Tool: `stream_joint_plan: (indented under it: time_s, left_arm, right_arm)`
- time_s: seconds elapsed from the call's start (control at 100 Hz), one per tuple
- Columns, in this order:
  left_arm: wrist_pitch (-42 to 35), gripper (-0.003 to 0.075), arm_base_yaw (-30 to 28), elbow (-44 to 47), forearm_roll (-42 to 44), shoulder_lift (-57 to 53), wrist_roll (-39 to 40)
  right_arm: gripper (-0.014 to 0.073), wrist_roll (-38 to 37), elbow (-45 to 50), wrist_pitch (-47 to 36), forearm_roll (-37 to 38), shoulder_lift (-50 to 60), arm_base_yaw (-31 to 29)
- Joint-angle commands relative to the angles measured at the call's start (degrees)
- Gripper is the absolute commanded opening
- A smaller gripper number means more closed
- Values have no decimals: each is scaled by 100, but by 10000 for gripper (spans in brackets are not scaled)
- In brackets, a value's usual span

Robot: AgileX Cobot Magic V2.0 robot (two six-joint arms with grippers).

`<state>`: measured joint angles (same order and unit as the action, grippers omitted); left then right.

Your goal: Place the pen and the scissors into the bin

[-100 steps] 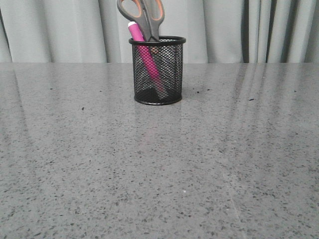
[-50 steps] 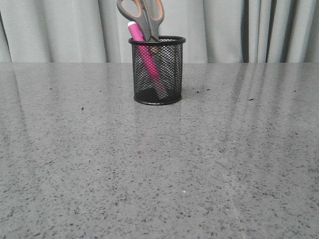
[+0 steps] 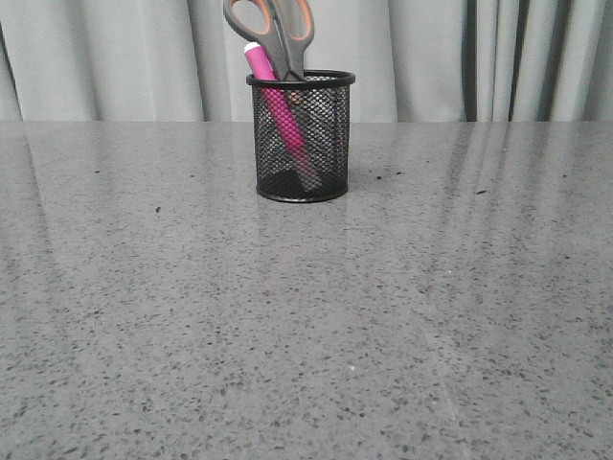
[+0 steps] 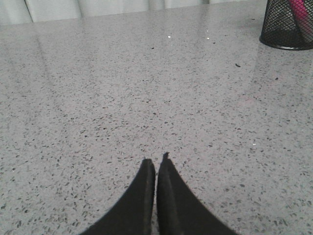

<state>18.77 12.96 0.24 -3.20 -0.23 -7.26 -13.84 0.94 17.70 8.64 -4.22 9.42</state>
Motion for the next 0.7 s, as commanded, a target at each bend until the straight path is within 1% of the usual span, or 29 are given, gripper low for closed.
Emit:
stream_joint_plan:
  time_s: [0.0,0.06,0.11,0.69]
  left_arm:
    - [-380,-20,-13,137,-63,-177,-2]
    - [-380,-20,-13,137,-63,-177,-2]
    - [-380,-20,-13,137,-63,-177,-2]
    - [-380,-20,-13,137,-63,-177,-2]
  right_arm:
    - [-68,9,54,-97,-10,345,-32]
    - [-68,354,54,-73,-10,655,-32]
    - [-68,628,54,-44,-10,579,-32]
    - [-68,640,54,-95,-10,614,-32]
